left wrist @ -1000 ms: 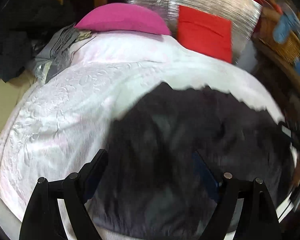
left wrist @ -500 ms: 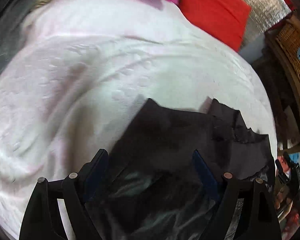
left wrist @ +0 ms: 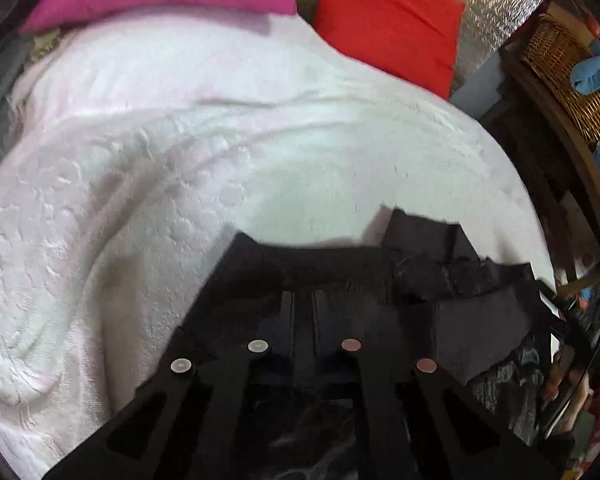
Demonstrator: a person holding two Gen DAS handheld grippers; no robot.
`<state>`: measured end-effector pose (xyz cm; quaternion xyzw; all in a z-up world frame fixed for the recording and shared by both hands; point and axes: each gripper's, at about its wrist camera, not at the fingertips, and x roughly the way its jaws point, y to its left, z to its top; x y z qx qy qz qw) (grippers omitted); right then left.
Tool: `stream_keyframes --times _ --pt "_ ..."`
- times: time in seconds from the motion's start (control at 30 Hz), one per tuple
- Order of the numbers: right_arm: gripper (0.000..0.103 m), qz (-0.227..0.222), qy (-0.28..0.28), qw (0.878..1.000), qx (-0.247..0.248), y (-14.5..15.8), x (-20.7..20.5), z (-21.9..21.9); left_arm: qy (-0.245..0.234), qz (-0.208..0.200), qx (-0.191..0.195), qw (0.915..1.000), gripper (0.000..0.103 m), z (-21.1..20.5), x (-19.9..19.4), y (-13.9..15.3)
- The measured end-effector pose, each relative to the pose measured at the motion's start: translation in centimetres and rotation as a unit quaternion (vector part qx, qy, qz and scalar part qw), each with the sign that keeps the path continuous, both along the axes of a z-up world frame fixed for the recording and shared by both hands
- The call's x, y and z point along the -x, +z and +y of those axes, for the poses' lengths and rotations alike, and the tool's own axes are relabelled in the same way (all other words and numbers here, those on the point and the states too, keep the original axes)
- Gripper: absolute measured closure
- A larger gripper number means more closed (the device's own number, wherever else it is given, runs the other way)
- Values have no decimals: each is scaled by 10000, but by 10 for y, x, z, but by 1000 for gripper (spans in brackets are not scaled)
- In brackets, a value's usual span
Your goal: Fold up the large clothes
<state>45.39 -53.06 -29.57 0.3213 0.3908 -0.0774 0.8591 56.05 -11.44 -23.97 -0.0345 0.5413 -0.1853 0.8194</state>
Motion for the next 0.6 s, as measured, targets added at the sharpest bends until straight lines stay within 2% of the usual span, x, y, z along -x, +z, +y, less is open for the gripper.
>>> stream_keyframes --times 0.03,0.07,0.13,0.2,0.27,0.33,0.4,0.43,0.47,0.5,0.53,0.6 --pt "36 144 18 9983 560 4 -2 13 62 -106 -83 9999 98 3 0 2" --pt "49 288 10 9951 951 7 -3 21 126 -177 -136 9997 100 5 1 4" --pt "69 253 -86 9915 1277 15 3 27 254 -286 -203 9991 100 11 1 6" --pt "73 85 -156 9899 1410 24 10 29 394 -396 -373 9977 100 16 0 6" --pt "74 175 -134 9867 1608 19 11 32 480 -278 -378 9977 100 21 -1 0" --pt "74 385 -193 9889 1419 5 8 27 578 -116 -168 9981 100 27 0 -5" --pt "75 201 -327 9943 999 6 15 14 555 12 172 9983 99 31 2 -7" --pt "75 64 -379 9954 874 11 19 10 535 221 447 9973 83 33 0 -8" --pt "75 -20 -390 9959 820 15 22 9 555 437 575 9958 46 34 -3 -11" --pt "75 -44 -385 9959 818 16 22 10 611 633 736 9934 32 35 -7 -13" --pt "75 -26 -373 9956 856 15 23 12 632 662 940 9914 24 36 -8 -13" --pt "75 65 -356 9956 860 10 21 13 694 648 916 9913 24 35 -11 -11"
